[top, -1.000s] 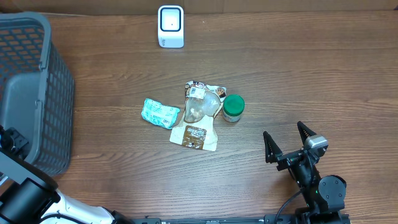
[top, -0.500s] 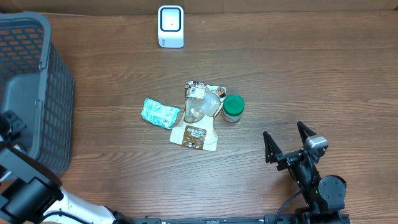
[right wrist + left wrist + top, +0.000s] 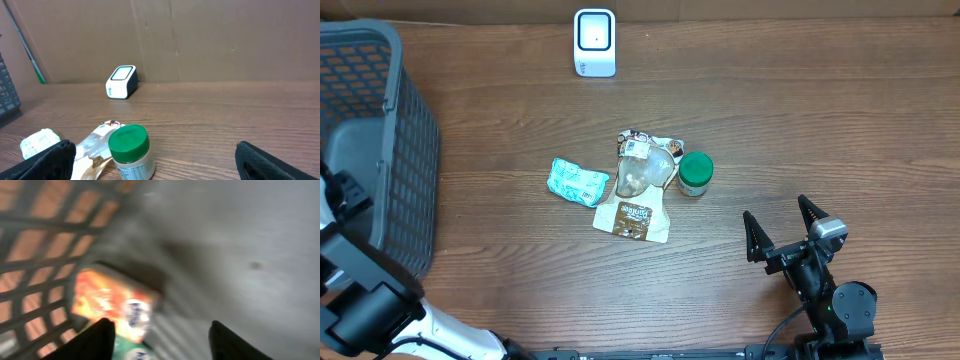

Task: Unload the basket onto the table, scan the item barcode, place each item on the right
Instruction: 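Grasp the orange tissue pack with the left gripper and lift it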

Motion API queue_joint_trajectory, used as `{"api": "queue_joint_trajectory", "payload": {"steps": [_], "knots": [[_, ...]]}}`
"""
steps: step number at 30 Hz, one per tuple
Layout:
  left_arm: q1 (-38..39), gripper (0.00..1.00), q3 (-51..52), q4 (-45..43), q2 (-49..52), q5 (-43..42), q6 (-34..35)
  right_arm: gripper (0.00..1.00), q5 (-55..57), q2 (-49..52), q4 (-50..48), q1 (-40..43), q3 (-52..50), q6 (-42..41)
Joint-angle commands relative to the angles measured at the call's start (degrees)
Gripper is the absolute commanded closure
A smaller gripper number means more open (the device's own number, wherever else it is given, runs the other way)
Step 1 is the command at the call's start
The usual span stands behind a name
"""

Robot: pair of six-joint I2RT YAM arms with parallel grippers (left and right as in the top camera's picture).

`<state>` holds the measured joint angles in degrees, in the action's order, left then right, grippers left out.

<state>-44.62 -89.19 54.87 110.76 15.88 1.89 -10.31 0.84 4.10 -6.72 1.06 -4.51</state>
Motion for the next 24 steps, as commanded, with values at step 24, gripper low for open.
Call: {"api": "queue_joint_trajectory", "payload": {"steps": [24], "knots": [[-3.0, 0.42, 15.7, -16.5, 0.5, 3.6, -0.6, 0.0, -0.3, -0.7, -0.3, 0.3, -0.6, 0.1]]}}
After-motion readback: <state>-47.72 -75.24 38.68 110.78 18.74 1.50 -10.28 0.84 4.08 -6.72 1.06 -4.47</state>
